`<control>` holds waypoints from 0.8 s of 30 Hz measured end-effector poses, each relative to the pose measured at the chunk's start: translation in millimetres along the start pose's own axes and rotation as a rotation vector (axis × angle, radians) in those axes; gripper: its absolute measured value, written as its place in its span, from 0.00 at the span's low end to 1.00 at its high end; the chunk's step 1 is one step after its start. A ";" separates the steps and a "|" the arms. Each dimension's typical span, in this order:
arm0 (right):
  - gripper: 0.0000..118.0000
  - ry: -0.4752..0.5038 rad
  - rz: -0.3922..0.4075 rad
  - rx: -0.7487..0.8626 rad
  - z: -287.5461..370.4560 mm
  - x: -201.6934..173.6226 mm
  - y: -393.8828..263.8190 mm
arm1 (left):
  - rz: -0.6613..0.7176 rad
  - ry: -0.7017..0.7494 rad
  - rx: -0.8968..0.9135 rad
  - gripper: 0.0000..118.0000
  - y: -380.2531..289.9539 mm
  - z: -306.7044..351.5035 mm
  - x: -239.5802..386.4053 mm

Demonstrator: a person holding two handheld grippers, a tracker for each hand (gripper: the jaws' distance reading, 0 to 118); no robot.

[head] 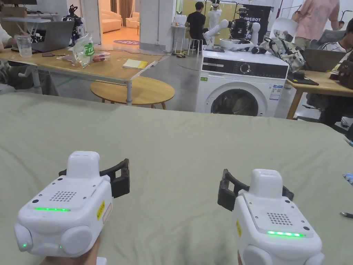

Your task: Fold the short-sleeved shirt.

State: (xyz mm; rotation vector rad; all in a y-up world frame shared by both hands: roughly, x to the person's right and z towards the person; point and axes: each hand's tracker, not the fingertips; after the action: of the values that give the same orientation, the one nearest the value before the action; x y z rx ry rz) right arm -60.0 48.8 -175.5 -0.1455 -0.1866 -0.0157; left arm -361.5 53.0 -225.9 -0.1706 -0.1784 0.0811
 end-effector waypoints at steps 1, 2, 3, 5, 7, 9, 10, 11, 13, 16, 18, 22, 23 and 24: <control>0.76 -0.009 0.002 0.000 0.1 -0.6 1.1 | 0.002 0.003 0.007 0.63 0.1 0.4 -0.3; 0.77 -0.010 0.005 0.000 0.2 -0.6 1.5 | 0.000 0.009 0.013 0.63 -0.3 1.4 -1.5; 0.77 -0.004 0.005 0.007 0.7 0.2 1.6 | -0.006 0.014 0.021 0.63 -0.2 1.3 -2.2; 0.77 0.011 -0.004 0.013 2.1 1.1 3.8 | -0.008 0.004 0.033 0.63 0.7 0.8 -4.3; 0.77 0.015 -0.001 0.012 2.2 0.2 5.2 | 0.002 -0.033 0.053 0.63 2.1 0.9 -7.3; 0.77 0.031 -0.004 0.015 2.5 0.4 7.0 | 0.011 -0.050 0.069 0.63 2.5 0.9 -7.9; 0.77 0.042 -0.014 0.018 2.6 1.0 7.7 | 0.003 -0.056 0.083 0.63 2.5 0.9 -8.4; 0.77 0.051 -0.027 0.017 2.8 1.7 8.7 | -0.015 -0.052 0.094 0.63 2.7 1.2 -7.1; 0.77 0.076 -0.040 0.026 3.4 2.4 9.8 | -0.062 -0.025 0.110 0.63 4.1 2.0 -2.6; 0.77 0.012 -0.024 0.009 -1.2 -3.1 11.2 | -0.053 -0.017 0.091 0.64 6.9 1.8 -2.2; 0.77 -0.024 -0.014 -0.010 -6.3 -5.4 11.3 | -0.021 -0.016 0.075 0.64 8.0 0.5 -5.8; 0.77 -0.069 -0.002 -0.034 -11.0 -8.2 12.1 | -0.003 0.010 0.062 0.64 7.3 -1.0 -9.6; 0.77 -0.072 -0.010 -0.035 -10.1 -7.8 12.0 | -0.008 0.017 0.060 0.64 7.2 -1.2 -10.0; 0.77 -0.063 -0.019 -0.037 -9.4 -6.7 12.4 | -0.014 0.018 0.058 0.64 7.2 -1.3 -10.5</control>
State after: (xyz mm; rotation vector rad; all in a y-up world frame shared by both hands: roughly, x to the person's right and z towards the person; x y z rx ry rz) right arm -64.4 59.7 -187.7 -0.1817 -0.2510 -0.0337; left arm -372.0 58.9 -230.1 -0.1122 -0.1595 0.0706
